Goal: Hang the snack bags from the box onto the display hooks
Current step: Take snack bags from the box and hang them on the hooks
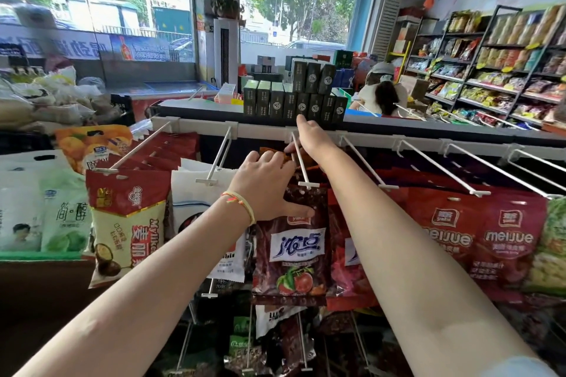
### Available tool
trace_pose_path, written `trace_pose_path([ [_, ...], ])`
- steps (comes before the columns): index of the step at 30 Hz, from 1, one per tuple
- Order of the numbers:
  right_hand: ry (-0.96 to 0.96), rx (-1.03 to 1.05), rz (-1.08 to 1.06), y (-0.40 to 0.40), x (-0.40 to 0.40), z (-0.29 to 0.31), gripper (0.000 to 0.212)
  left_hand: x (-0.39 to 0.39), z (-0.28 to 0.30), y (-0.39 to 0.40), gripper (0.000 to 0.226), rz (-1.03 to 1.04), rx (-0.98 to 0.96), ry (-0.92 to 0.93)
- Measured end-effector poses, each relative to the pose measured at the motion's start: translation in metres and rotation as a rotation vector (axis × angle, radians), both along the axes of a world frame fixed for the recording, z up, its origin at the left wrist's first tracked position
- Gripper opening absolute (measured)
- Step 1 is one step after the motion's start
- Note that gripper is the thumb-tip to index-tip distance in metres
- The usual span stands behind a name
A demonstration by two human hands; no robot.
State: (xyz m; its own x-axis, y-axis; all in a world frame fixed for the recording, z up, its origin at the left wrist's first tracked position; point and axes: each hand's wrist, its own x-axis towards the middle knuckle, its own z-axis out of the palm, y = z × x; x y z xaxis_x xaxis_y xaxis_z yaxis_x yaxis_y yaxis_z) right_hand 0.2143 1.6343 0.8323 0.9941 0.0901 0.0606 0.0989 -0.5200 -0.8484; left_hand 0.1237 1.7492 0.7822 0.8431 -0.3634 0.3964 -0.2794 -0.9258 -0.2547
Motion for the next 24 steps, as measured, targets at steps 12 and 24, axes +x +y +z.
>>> trace_pose_path([
  [12,-0.070,-0.085,0.064,-0.016,-0.041,0.009,0.052,-0.002,0.006,-0.002,0.114,0.060,-0.007,0.105],
  [24,-0.647,0.058,-0.154,-0.063,-0.183,-0.113,0.018,-0.103,-0.113,-0.004,0.032,0.051,-0.885,-0.360],
])
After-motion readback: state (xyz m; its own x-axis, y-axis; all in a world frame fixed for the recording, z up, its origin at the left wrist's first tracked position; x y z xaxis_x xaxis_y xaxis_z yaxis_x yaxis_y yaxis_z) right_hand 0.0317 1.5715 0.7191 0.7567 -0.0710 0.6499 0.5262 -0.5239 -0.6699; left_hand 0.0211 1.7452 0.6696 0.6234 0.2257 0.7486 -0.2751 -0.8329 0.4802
